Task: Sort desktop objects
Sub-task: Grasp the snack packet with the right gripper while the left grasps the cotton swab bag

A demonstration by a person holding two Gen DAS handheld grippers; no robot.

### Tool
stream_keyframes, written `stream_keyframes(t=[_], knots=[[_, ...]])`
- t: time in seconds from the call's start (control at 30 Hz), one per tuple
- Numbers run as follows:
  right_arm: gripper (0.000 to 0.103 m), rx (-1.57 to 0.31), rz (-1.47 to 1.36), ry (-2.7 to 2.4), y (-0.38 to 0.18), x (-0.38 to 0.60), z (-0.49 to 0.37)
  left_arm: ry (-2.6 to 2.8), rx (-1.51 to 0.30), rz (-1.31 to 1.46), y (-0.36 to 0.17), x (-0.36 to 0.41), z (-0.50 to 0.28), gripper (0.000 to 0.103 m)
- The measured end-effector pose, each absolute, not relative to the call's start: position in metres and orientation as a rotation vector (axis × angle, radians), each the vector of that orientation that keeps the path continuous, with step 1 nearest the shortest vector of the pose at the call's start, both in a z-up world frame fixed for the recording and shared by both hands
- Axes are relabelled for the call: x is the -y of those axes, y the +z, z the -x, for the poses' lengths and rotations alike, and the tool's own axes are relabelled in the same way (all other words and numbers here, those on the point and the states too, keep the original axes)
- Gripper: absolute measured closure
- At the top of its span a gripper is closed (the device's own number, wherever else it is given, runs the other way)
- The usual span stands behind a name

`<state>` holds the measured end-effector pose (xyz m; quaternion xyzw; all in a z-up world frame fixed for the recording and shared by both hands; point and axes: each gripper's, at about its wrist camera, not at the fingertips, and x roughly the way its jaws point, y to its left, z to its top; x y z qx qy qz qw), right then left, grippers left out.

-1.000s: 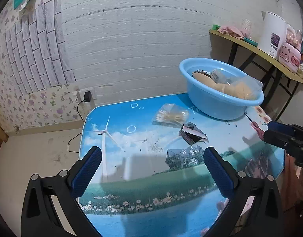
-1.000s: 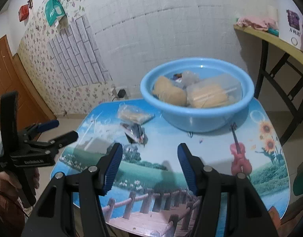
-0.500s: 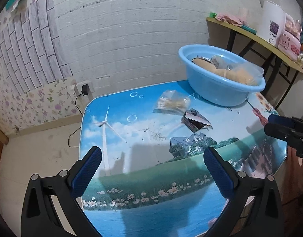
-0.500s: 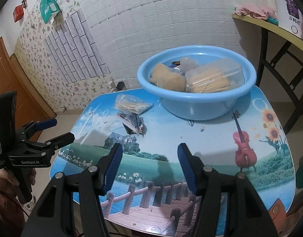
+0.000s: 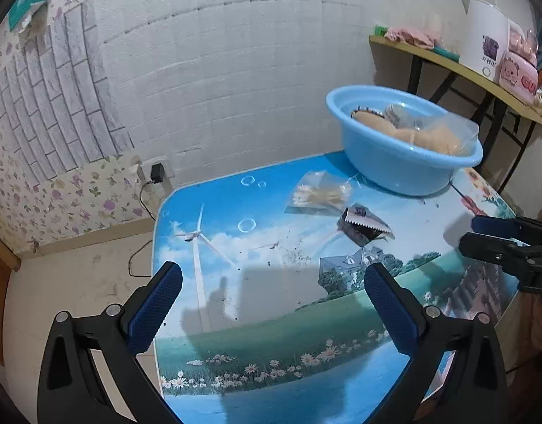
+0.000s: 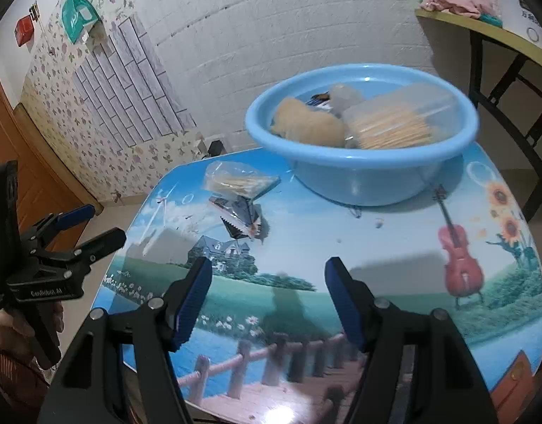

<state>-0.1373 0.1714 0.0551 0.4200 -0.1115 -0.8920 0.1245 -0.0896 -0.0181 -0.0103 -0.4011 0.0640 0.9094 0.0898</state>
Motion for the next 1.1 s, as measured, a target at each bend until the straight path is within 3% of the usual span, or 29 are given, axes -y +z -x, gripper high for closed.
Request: stream_keyframes(t=[0.47,0.67,0.7,0.73,0.77,1.0,1.1], knots=[[0.038,0.23,-1.324,-2.592,0.022,-0.127,0.189,2.602,-0.251,1.241,-0.047,0.025,0.132,0.0],[0.038,0.201,-1.325,-2.602,0.018,-0.119,0.207,2.526,-0.395,1.218,-0.058,0.012,0.164,0.009],[0.043,0.186,-1.334,-2.593,0.016,-0.118,0.211,2.513,-0.426,1.204,-0.06,0.008,0.171,0.009],[0.057,0.164,-1.347,-2.584,0.014,-0.116,0.214,2.496,-0.451,1.192,-0.06,0.006,0.175,0.009],[0.062,0.146,-1.364,-2.567,0.012,-0.115,0.219,2.477,-0.478,1.176,-0.06,0.002,0.178,0.009],[0.077,0.116,-1.33,-2.515,0.011,-0.125,0.217,2.411,-0.565,1.153,-0.065,-0.02,0.203,0.009],[0.078,0.101,-1.31,-2.519,0.011,-0.134,0.206,2.369,-0.549,1.169,-0.071,-0.03,0.214,0.009]])
